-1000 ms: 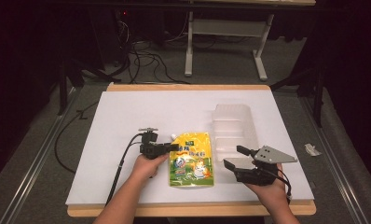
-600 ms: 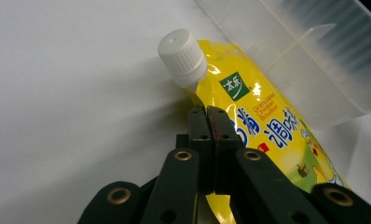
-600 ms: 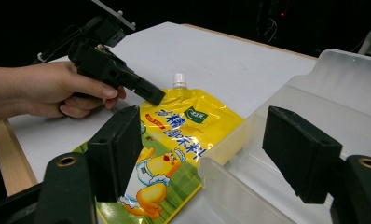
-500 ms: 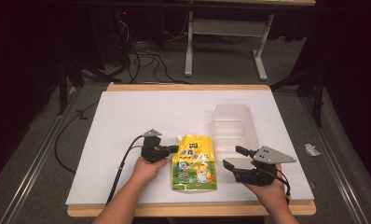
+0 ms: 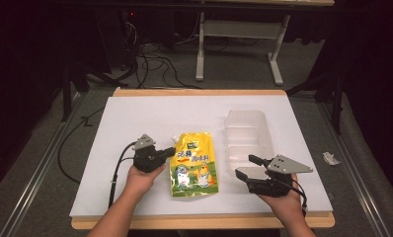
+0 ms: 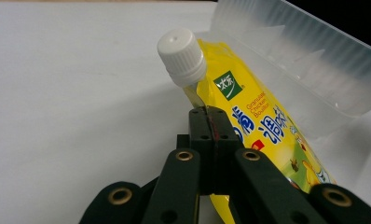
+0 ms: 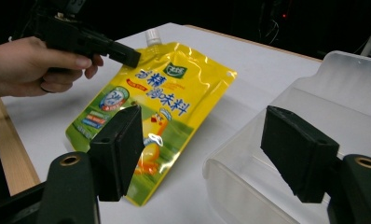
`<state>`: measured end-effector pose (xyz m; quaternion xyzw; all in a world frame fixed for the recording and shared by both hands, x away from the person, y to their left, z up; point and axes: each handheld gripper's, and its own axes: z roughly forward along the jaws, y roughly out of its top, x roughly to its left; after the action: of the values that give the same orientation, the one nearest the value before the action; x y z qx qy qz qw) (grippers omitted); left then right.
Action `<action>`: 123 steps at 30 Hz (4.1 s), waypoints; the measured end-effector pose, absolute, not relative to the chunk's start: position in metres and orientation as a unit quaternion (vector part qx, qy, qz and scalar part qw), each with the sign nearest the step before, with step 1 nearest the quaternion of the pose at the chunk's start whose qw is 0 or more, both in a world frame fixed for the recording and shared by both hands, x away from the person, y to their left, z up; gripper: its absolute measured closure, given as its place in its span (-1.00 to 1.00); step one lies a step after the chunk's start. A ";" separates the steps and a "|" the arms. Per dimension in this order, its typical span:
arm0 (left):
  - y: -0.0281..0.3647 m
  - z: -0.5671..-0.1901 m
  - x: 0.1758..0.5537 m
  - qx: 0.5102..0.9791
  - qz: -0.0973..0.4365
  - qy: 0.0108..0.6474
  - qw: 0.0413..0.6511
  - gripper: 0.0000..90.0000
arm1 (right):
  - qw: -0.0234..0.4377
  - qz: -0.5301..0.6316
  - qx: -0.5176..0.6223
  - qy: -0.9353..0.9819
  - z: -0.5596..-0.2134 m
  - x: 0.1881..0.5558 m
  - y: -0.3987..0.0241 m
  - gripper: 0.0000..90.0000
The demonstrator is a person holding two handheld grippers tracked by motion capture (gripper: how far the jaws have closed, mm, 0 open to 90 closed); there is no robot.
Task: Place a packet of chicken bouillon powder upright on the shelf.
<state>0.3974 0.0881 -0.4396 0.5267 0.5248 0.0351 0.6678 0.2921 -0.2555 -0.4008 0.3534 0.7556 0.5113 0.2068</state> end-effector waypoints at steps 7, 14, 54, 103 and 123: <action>0.108 -0.435 0.393 0.506 0.048 0.520 0.686 1.00 | 0.207 0.512 0.351 0.756 -0.402 0.292 -0.253 -0.31; 0.108 -0.426 0.378 0.492 0.052 0.490 0.717 1.00 | 0.200 0.510 0.351 0.760 -0.403 0.294 -0.250 -0.31; 0.106 -0.401 0.311 0.513 0.069 0.365 0.774 1.00 | 0.112 0.546 0.334 0.760 -0.402 0.334 -0.176 -0.43; 0.104 -0.407 0.319 0.513 0.105 0.393 0.756 0.55 | 0.090 0.544 0.254 0.794 -0.413 0.325 -0.158 1.00; 0.121 -0.423 0.317 0.533 0.149 0.436 0.709 -0.02 | 0.110 0.571 0.278 0.765 -0.396 0.320 -0.182 1.00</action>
<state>0.3167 0.1207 -0.4230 0.5333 0.4360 0.1495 0.7094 0.3197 -0.1821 -0.3961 0.2775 0.7651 0.5706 0.1099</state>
